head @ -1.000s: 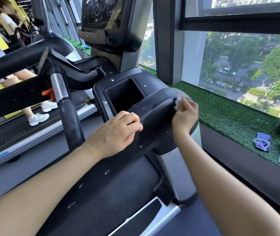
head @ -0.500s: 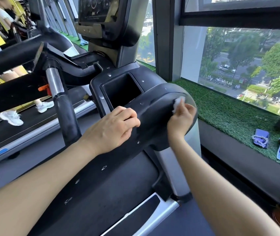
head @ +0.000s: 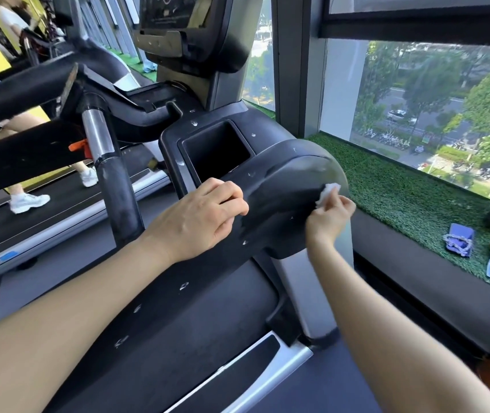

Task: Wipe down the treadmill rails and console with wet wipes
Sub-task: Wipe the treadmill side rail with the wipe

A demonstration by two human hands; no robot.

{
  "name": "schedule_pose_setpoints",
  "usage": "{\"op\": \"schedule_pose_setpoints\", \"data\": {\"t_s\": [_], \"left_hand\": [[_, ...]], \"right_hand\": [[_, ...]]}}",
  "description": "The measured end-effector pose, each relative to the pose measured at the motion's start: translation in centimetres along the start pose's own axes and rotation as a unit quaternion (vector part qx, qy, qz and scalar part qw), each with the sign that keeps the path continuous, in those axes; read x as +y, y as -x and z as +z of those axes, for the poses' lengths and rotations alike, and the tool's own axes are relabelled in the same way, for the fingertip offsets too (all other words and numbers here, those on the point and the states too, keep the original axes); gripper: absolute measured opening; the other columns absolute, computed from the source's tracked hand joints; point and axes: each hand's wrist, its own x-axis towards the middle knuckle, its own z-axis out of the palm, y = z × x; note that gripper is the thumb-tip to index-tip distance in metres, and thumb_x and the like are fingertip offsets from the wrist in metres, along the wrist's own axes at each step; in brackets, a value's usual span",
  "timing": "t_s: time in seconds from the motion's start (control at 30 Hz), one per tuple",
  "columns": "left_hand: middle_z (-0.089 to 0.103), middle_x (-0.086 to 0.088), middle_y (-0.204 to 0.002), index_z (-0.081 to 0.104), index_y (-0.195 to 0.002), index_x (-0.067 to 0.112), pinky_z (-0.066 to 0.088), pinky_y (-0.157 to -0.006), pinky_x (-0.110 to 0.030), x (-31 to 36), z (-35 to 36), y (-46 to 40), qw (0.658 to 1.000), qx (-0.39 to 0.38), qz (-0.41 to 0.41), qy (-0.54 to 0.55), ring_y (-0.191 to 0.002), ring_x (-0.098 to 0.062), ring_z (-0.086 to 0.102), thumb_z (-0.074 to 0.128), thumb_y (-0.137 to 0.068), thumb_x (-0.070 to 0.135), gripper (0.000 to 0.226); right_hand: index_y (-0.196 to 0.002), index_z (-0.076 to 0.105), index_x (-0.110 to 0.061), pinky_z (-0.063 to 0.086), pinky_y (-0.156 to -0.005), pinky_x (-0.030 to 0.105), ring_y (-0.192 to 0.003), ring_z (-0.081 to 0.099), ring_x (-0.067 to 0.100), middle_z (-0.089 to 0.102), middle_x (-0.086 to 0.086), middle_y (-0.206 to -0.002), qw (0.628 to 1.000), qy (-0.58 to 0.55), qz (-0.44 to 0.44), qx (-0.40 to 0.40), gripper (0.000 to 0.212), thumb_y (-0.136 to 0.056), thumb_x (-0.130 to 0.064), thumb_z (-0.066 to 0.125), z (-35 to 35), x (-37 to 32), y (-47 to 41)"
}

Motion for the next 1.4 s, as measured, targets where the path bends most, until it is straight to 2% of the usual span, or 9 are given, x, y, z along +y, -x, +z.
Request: {"op": "schedule_pose_setpoints", "data": {"t_s": [0.1,0.33,0.5,0.67,0.77,0.97,1.2,1.3,1.4], "left_hand": [[0.053,0.001,-0.103,0.062,-0.102,0.014,0.049,-0.079,-0.031,0.0,0.0,-0.1,1.0,0.004,0.003,-0.002,-0.094,-0.017,0.044,0.05,-0.088,0.008,0.02],[0.054,0.0,-0.103,0.062,-0.103,0.014,0.046,-0.081,-0.028,0.0,0.0,0.0,1.0,0.001,0.001,-0.01,-0.095,-0.017,0.044,0.045,-0.089,0.012,0.022],[0.055,-0.001,-0.103,0.064,-0.103,0.012,0.048,-0.08,-0.031,0.0,0.1,0.0,1.0,0.001,-0.002,-0.01,-0.095,-0.017,0.044,0.051,-0.088,0.008,0.02],[0.055,-0.001,-0.103,0.064,-0.102,0.013,0.047,-0.082,-0.03,0.0,0.0,0.0,1.0,0.001,-0.004,-0.008,-0.096,-0.016,0.044,0.052,-0.088,0.009,0.019],[0.055,0.0,-0.103,0.064,-0.102,0.014,0.045,-0.083,-0.027,0.1,0.0,0.0,1.0,0.004,-0.004,-0.008,-0.096,-0.016,0.044,0.051,-0.087,0.009,0.021],[0.054,-0.001,-0.103,0.063,-0.103,0.013,0.048,-0.081,-0.031,0.0,0.1,0.1,1.0,0.006,-0.004,-0.005,-0.096,-0.017,0.042,0.051,-0.087,0.008,0.021],[0.054,-0.001,-0.102,0.063,-0.102,0.013,0.05,-0.075,-0.035,0.0,0.0,0.1,1.0,0.003,0.0,-0.01,-0.095,-0.018,0.043,0.05,-0.088,0.009,0.019],[0.054,-0.001,-0.102,0.063,-0.102,0.013,0.049,-0.077,-0.035,0.0,0.1,0.0,1.0,0.004,-0.001,-0.004,-0.095,-0.018,0.043,0.051,-0.088,0.008,0.019],[0.054,-0.002,-0.102,0.063,-0.102,0.012,0.049,-0.079,-0.035,-0.1,0.3,0.0,1.0,0.007,0.003,-0.006,-0.095,-0.019,0.042,0.052,-0.087,0.007,0.019]], "right_hand": [[-0.111,0.053,0.003,0.036,-0.075,0.009,-0.06,0.044,-0.001,0.034,-0.007,-0.088,0.998,0.053,0.036,0.003,0.022,-0.101,-0.011,0.04,-0.2,0.8,-1.1],[-0.138,0.046,-0.006,0.028,-0.085,0.0,-0.079,0.042,-0.009,0.034,0.005,-0.104,0.951,0.123,-0.252,-0.13,0.05,-0.09,0.007,0.039,0.8,0.7,4.7],[-0.122,0.056,0.001,0.026,-0.077,-0.003,-0.089,0.045,0.017,0.031,0.007,-0.106,0.984,0.14,-0.08,-0.076,0.03,-0.098,-0.002,0.037,0.8,-0.8,-4.6],[-0.087,0.041,-0.004,0.029,-0.052,0.013,-0.042,0.036,-0.002,0.031,-0.003,-0.066,0.998,0.063,0.025,-0.002,0.014,-0.1,-0.01,0.045,-0.2,2.2,-6.3],[-0.079,0.035,-0.013,0.031,-0.054,0.013,-0.038,0.036,-0.004,0.029,-0.003,-0.065,0.997,0.027,0.067,0.034,0.023,-0.099,-0.009,0.043,-0.5,3.3,-3.0],[-0.128,0.054,-0.002,0.038,-0.078,0.005,-0.068,0.045,-0.011,0.035,0.0,-0.095,0.993,0.041,-0.089,-0.071,0.033,-0.098,0.0,0.041,-0.5,4.3,4.7],[-0.076,0.039,-0.009,0.035,-0.055,0.012,-0.047,0.041,-0.001,0.04,-0.004,-0.066,0.978,-0.125,0.136,0.1,0.023,-0.098,-0.005,0.046,-0.7,3.4,-2.8],[-0.105,0.056,0.008,0.037,-0.067,0.004,-0.057,0.044,-0.008,0.039,-0.005,-0.081,0.996,-0.058,0.042,0.055,0.021,-0.1,-0.008,0.042,0.4,4.2,2.5],[-0.135,0.05,-0.005,0.033,-0.079,0.001,-0.076,0.044,-0.014,0.036,0.003,-0.101,0.992,0.036,-0.111,-0.055,0.041,-0.095,0.005,0.042,0.5,4.6,8.0]]}}
